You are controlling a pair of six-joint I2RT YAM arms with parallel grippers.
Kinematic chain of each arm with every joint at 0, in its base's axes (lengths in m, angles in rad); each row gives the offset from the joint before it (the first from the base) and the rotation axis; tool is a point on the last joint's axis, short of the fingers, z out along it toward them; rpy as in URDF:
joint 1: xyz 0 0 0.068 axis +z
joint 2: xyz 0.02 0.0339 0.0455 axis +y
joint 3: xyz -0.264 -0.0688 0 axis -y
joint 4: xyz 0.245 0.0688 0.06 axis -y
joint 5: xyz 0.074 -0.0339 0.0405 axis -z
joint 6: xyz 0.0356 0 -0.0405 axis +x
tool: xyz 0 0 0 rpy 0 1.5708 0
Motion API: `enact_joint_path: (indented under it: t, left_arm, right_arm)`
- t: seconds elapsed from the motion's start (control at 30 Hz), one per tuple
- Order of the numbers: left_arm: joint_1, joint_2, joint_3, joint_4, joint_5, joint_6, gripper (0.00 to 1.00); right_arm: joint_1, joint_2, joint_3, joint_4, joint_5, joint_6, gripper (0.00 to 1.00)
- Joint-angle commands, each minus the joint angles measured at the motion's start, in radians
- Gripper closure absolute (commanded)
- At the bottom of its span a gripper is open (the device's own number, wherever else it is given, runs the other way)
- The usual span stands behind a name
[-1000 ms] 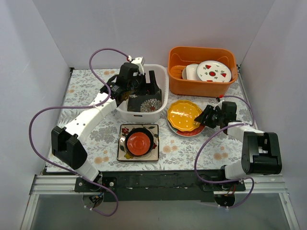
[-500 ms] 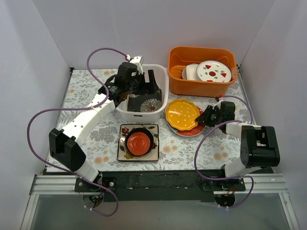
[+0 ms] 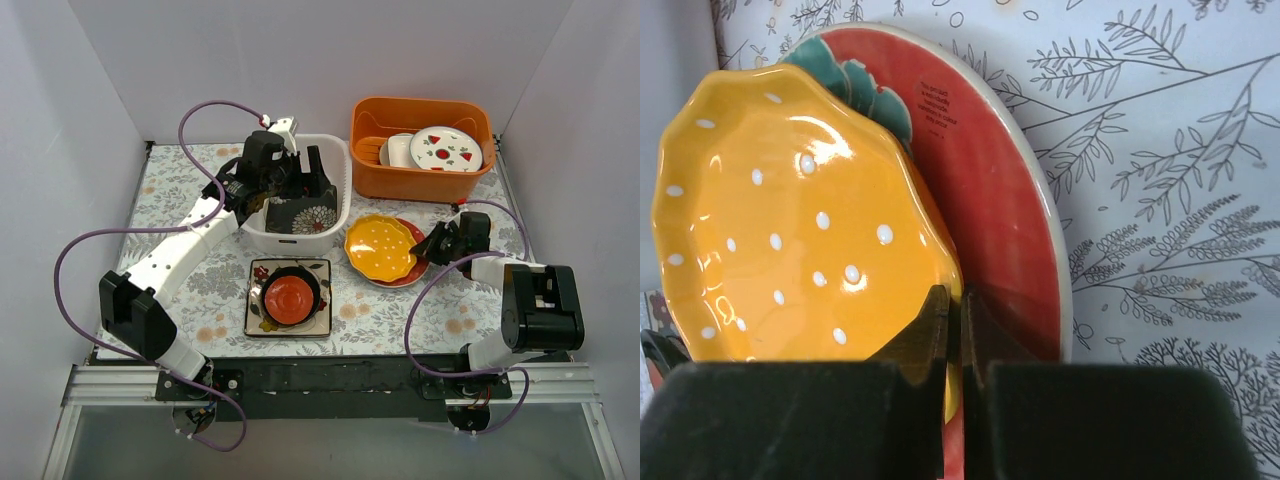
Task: Place the plates into the plastic bin on the countertop
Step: Pick up the plate at the center of the board.
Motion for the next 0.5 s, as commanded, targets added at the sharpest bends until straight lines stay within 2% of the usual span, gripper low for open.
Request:
enact_joint_path:
  t: [0.0,0.47]
  left_arm:
    - [-0.004,-0.056,-0.012,0.012,0.015,0.002,0.12]
    - [-0.004,-0.07,-0.018,0.021,0.03,-0.001,0.12]
  right_arm:
    - [-0.002,-0.031,-0.033,-0.114,0.081,-0.09,0.99]
    - [-0.002,-0.117,-0.018,-0.138,0.053,-0.081,0.99]
